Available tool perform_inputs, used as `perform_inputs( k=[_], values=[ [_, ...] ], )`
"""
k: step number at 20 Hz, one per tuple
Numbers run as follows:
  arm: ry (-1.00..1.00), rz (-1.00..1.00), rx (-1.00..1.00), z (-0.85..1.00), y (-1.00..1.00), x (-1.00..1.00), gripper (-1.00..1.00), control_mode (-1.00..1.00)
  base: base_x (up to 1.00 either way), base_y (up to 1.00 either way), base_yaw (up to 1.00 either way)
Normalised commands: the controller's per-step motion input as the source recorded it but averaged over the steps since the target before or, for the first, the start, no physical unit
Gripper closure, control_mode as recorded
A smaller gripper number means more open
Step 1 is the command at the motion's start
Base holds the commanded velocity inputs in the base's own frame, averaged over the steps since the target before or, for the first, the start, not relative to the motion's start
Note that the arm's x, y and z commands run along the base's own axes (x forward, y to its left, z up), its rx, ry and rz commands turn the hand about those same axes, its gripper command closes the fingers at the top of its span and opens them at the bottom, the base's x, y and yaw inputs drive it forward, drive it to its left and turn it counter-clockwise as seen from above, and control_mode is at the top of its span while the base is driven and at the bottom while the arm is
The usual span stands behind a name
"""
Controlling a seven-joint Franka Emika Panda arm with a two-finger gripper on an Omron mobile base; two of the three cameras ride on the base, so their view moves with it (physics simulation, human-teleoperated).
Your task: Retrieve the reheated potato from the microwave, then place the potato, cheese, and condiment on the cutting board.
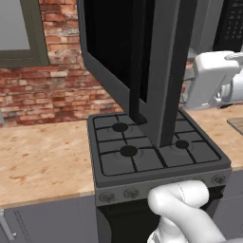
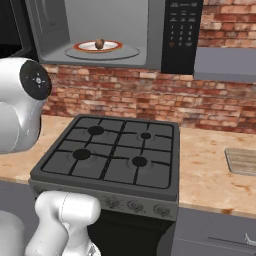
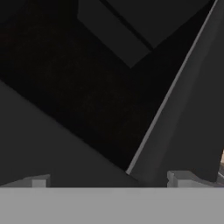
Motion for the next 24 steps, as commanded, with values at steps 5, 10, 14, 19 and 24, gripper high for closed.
perform_inputs(
  k=[5, 10, 14, 19, 24],
  values=[
    [-0.08, -0.06, 0.00, 0.01, 0.60, 0.06, -1.00, -1.00, 0.00, 0.00, 0.00],
    [0.00, -0.01, -0.06, 0.14, -0.01, 0.14, -1.00, -1.00, 0.00, 0.00, 0.00],
    [0.05, 0.00, -0.06, 0.09, -0.47, 0.04, -1.00, -1.00, 0.00, 0.00, 0.00],
    [0.00, 0.00, -0.08, 0.13, -0.63, 0.09, -1.00, -1.00, 0.00, 0.00, 0.00],
    [-0.20, -0.01, -0.25, 0.14, -0.52, 0.19, -1.00, -1.00, 0.00, 0.00, 0.00]
  ],
)
